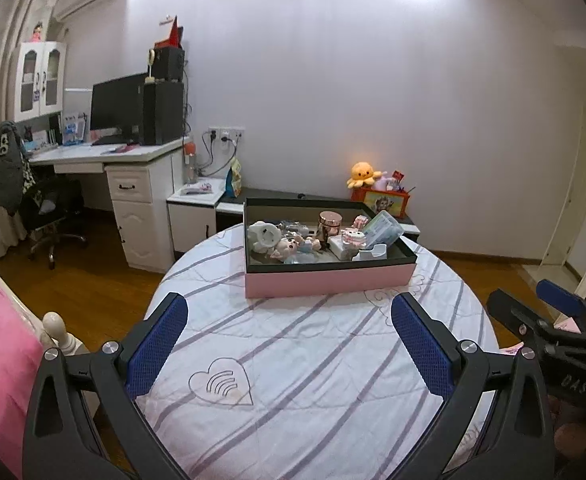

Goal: Organize rigid objects

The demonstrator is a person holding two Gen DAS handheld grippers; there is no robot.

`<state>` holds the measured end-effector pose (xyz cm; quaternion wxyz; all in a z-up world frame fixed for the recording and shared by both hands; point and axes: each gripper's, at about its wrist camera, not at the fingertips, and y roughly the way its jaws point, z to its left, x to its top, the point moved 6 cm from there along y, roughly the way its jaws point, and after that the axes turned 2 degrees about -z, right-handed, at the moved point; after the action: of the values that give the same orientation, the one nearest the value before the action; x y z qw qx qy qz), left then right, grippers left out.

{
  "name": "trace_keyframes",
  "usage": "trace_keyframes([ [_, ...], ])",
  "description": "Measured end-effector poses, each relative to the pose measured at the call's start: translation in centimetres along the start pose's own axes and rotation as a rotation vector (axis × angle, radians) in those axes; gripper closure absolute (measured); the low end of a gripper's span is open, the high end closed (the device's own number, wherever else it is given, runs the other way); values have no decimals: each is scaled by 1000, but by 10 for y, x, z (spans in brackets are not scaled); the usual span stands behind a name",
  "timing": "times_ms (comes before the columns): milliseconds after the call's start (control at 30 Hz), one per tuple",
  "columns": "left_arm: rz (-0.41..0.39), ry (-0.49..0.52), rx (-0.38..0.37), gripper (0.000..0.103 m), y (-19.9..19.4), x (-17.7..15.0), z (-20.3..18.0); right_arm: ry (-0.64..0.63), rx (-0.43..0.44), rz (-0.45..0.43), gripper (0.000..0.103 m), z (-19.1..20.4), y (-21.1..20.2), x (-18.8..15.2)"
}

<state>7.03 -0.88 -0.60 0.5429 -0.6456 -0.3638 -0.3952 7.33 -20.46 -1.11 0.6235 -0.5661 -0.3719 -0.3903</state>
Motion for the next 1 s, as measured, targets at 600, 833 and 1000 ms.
trace_keyframes([
  [600, -13, 31, 30, 0, 2, -11, -12, 59, -72, -61, 0, -25, -12, -4],
  [833, -27, 37, 45, 0, 1, -8, -12, 46, -71, -62, 0, -20, -14, -4],
  [1000, -29, 29, 38, 0, 1, -7, -9, 27, -69, -66, 0, -14, -16, -3],
])
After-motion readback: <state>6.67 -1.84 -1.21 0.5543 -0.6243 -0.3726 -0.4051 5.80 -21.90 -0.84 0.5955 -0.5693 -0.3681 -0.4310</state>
